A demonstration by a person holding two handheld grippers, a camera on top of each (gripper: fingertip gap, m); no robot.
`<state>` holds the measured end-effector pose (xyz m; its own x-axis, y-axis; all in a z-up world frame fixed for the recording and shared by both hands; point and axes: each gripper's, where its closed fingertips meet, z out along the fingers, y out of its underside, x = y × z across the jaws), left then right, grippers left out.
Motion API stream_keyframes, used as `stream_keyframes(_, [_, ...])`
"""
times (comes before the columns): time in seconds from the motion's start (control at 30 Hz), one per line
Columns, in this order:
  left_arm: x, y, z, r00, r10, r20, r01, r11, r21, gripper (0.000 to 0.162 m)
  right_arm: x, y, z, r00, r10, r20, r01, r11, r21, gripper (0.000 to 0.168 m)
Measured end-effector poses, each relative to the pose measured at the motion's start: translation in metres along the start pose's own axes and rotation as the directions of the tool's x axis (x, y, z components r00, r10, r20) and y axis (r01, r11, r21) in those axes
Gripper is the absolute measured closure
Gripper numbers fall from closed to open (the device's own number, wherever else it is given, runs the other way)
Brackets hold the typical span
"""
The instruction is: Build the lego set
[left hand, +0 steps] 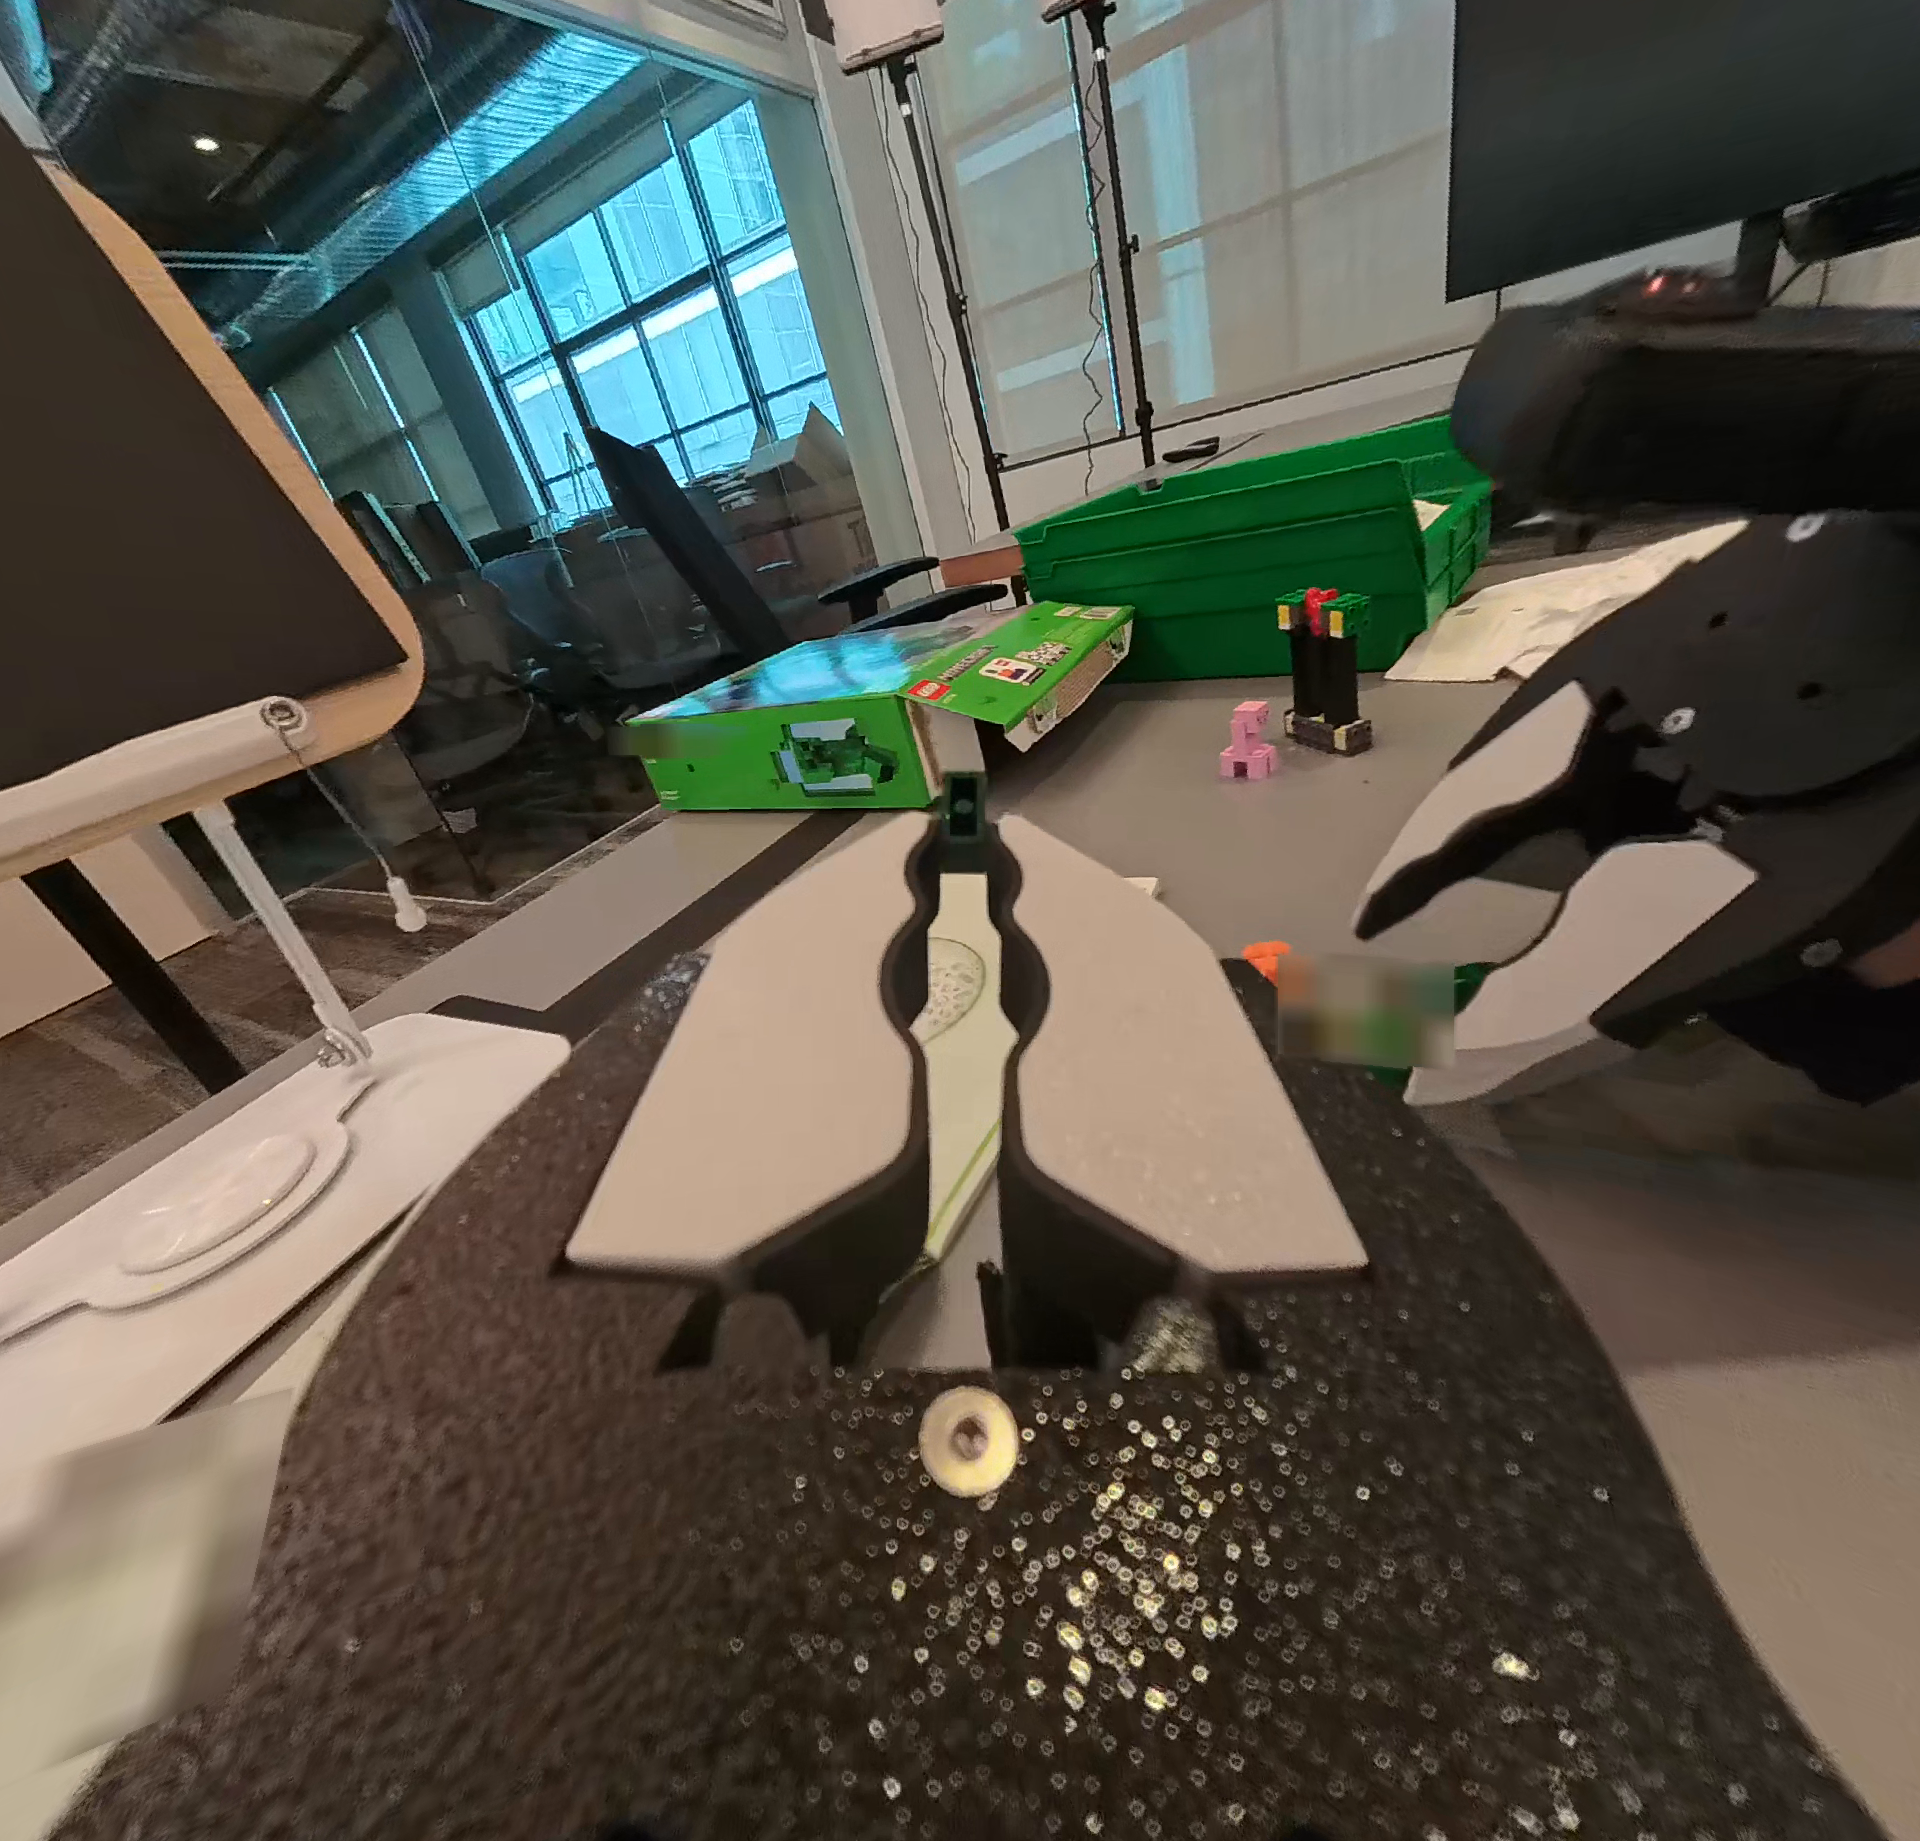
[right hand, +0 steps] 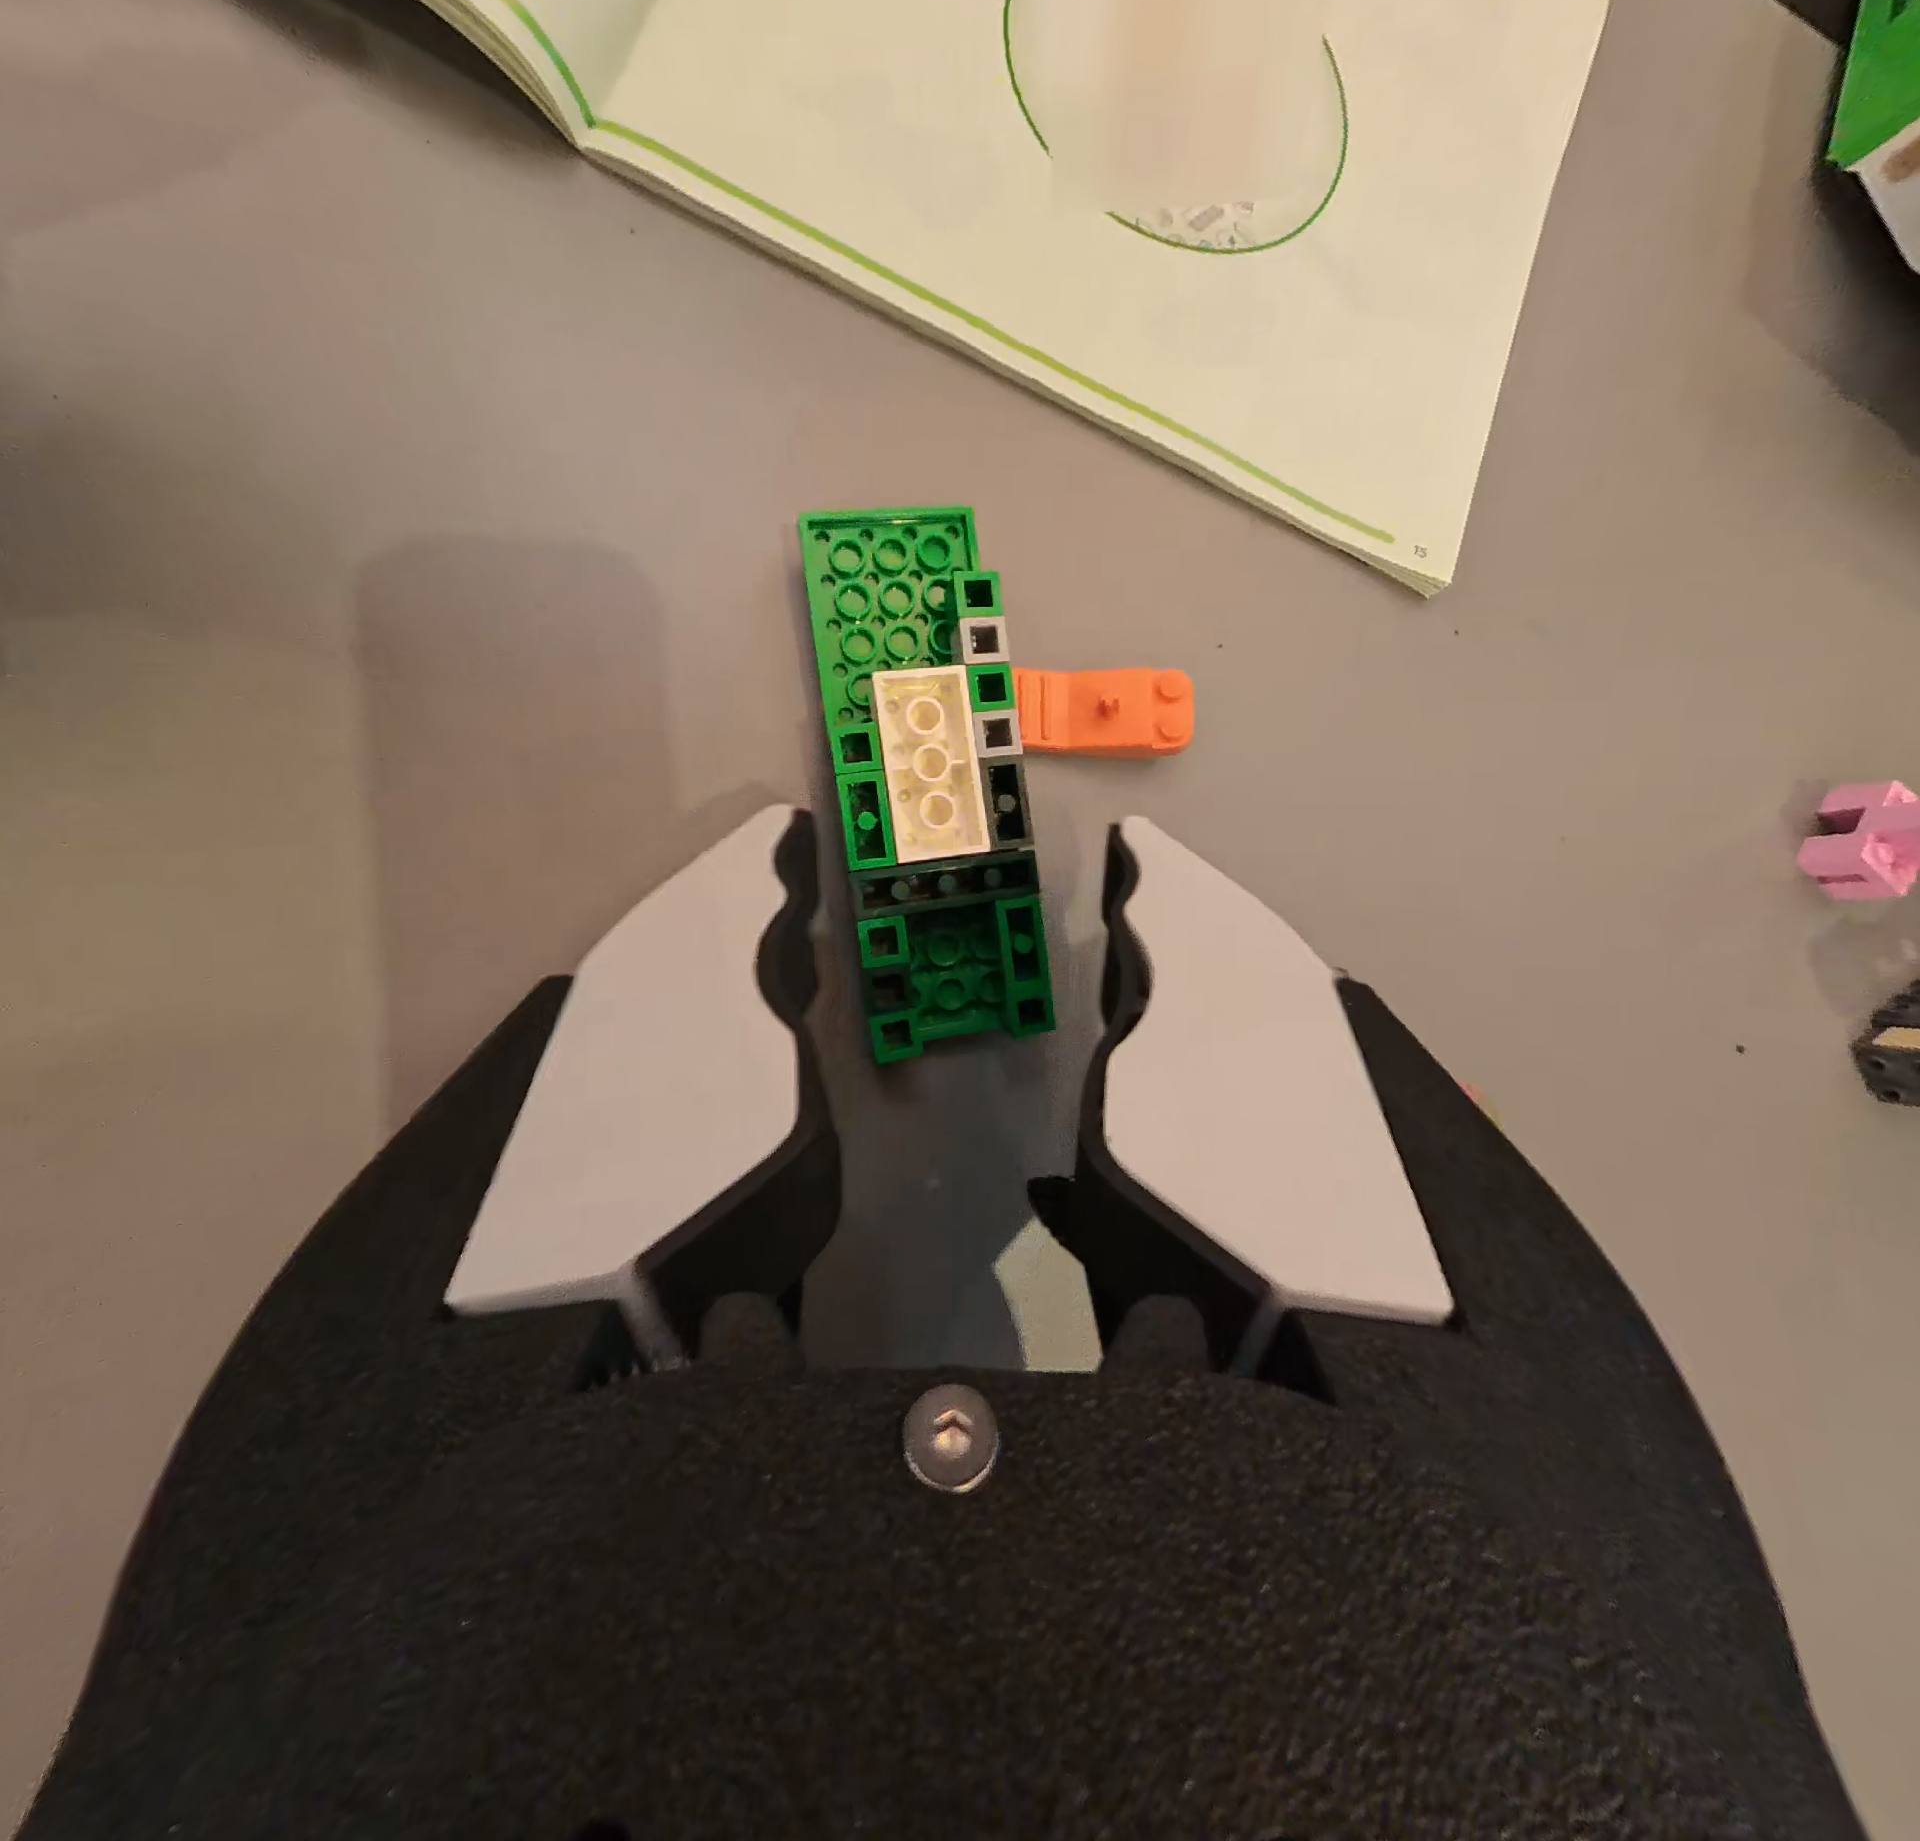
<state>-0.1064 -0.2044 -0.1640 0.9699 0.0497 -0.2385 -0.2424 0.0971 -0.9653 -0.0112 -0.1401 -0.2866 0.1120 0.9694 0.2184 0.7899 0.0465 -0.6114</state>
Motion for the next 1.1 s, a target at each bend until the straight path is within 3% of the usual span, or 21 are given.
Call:
stream_keyframes(0.1, [0.006,0.0,0.002,1.0,-0.005,-0.028,0.005,1.0,-0.001,0.155,0.003,-0.01,-0.015,0.998,0.063,0.0,-0.063,0.993,0.1,0.101])
stream_keyframes(0.23, [0.024,-0.001,0.006,0.987,-0.078,-0.143,0.079,0.997,-0.001,0.155,0.037,-0.029,-0.05,0.985,0.171,-0.035,-0.142,0.902,0.408,0.105])
stream_keyframes(0.33, [0.039,0.005,0.01,0.951,-0.18,-0.252,0.172,0.984,-0.052,0.155,0.07,-0.031,-0.058,0.979,0.164,-0.124,-0.073,0.841,0.536,0.11])
stream_keyframes(0.43, [0.044,0.018,0.013,0.933,-0.233,-0.275,0.206,0.971,-0.125,0.155,0.087,-0.04,-0.055,0.964,0.062,-0.26,0.107,0.801,0.589,0.114])
stream_keyframes(0.53, [0.042,0.026,0.013,0.934,-0.253,-0.253,0.219,0.963,-0.155,0.155,0.098,-0.053,-0.05,0.923,0.01,-0.385,0.243,0.76,0.603,0.13])
stream_keyframes(0.57, [0.041,0.027,0.012,0.937,-0.248,-0.245,0.215,0.965,-0.154,0.155,0.099,-0.058,-0.047,0.919,0.0,-0.395,0.265,0.743,0.614,0.141])
stream_keyframes(0.6, [0.041,0.028,0.012,0.941,-0.241,-0.239,0.208,0.966,-0.157,0.155,0.1,-0.061,-0.043,0.919,-0.007,-0.394,0.27,0.741,0.615,0.168])
stream_keyframes(0.73, [0.035,0.033,0.011,0.947,-0.255,-0.194,0.222,0.959,-0.177,0.155,0.093,-0.081,-0.035,0.961,-0.027,-0.275,0.221,0.67,0.709,0.168])
stream_keyframes(0.87, [0.029,0.042,0.012,0.956,-0.266,-0.125,0.234,0.946,-0.224,0.155,0.071,-0.081,-0.019,0.993,-0.096,-0.063,0.111,0.676,0.728,0.135])
stream_keyframes(0.97, [0.03,0.051,0.012,0.966,-0.241,-0.089,0.207,0.936,-0.284,0.155,0.064,-0.079,-0.017,0.992,-0.126,-0.007,0.09,0.666,0.74,0.168])
stream_keyframes(1.1, [0.031,0.058,0.015,0.973,-0.219,-0.076,0.183,0.926,-0.33,0.155,0.07,-0.078,-0.011,0.988,-0.15,0.037,0.076,0.683,0.726,0.168])
